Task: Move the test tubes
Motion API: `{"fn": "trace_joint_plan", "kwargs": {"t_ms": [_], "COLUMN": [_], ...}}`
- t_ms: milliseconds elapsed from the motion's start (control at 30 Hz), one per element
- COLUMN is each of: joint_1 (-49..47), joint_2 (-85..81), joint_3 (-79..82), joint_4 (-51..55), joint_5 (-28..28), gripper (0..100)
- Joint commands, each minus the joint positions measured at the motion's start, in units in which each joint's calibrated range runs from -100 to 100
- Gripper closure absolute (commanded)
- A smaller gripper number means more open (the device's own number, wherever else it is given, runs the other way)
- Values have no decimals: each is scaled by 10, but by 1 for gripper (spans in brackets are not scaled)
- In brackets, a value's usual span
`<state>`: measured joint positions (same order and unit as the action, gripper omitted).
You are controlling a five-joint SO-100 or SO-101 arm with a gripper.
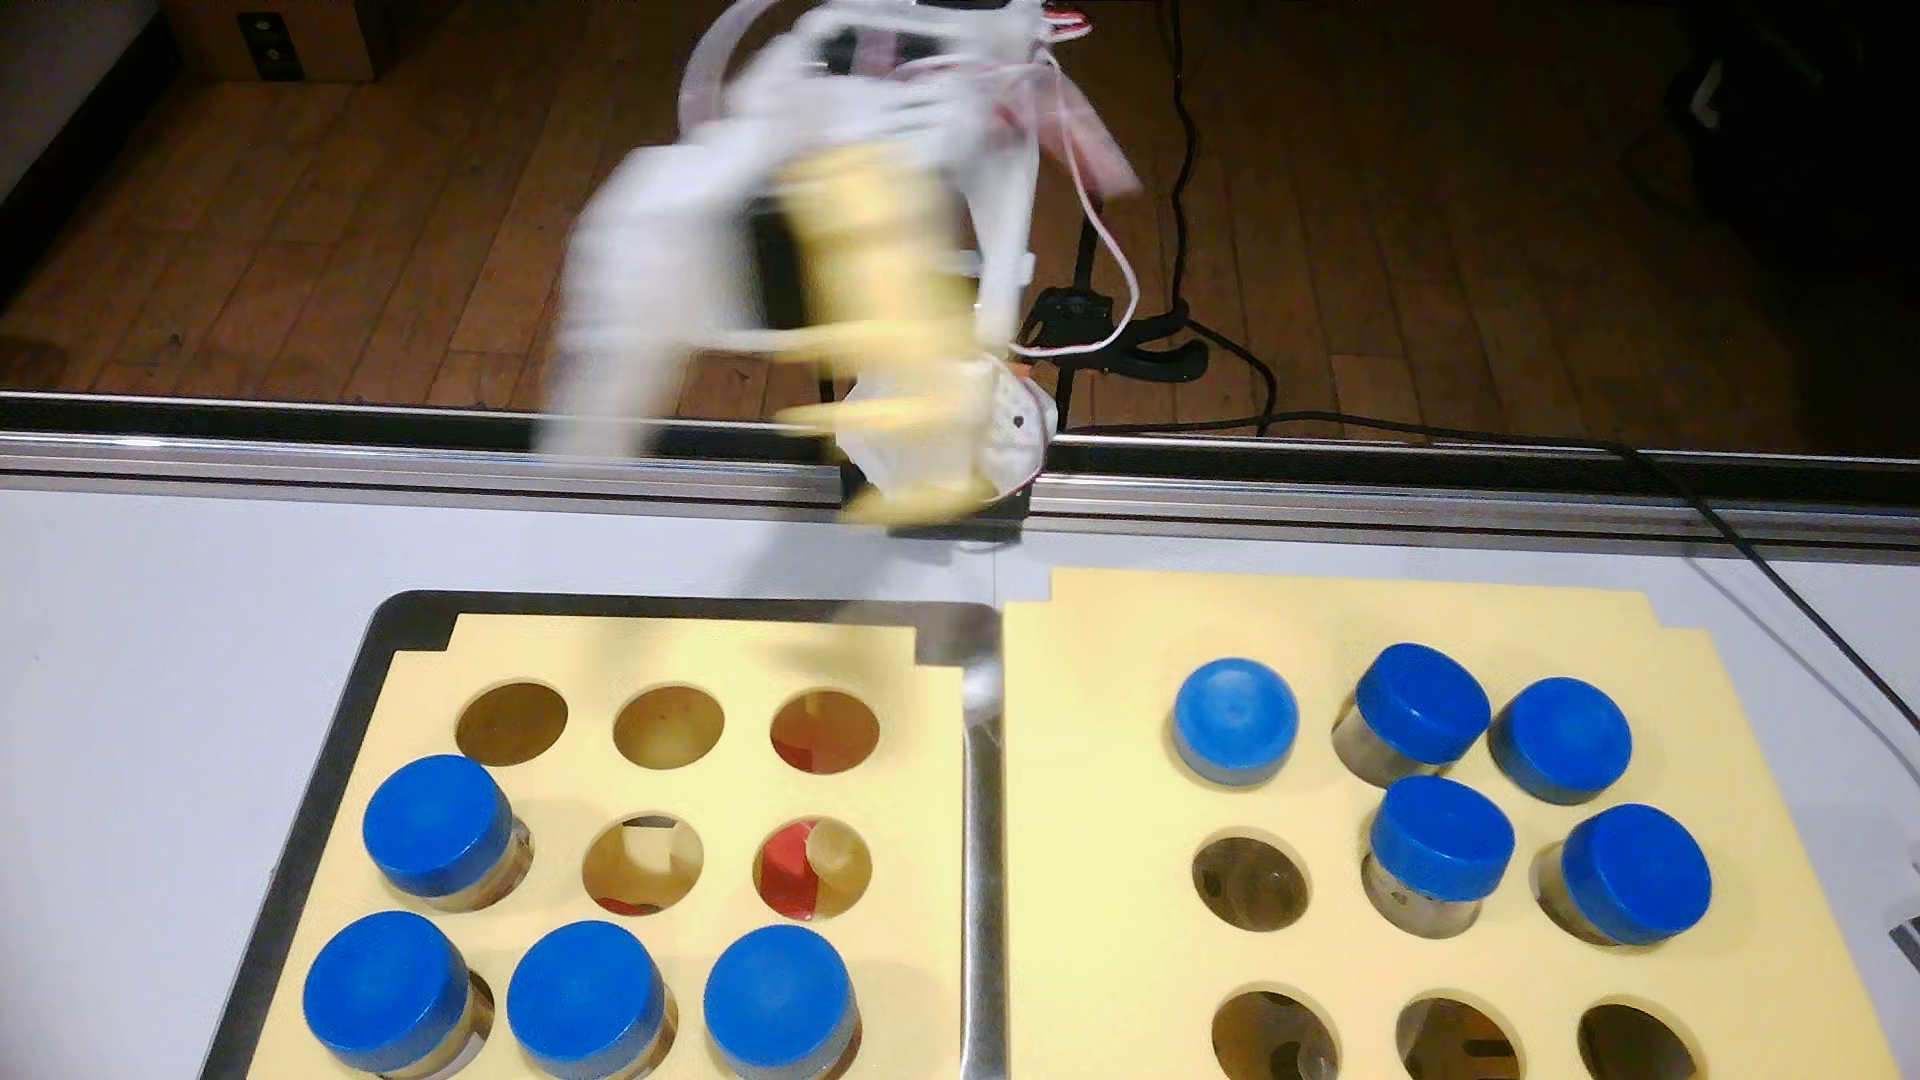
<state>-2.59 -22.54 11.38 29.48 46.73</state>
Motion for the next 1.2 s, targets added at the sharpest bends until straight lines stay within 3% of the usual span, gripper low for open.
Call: {"fn": "trace_joint_plan", "kwargs": {"t_ms": [0, 167, 833, 1100, 1167], "joint_1": [63, 83, 122, 111, 105], "joint_2": [-86, -40, 216, 212, 213], "joint_3": [174, 209, -36, -36, -36], "joint_4": [-5, -10, -10, -10, -9], "joint_5": [2, 2, 2, 2, 2], "gripper": [62, 62, 62, 82, 83]}}
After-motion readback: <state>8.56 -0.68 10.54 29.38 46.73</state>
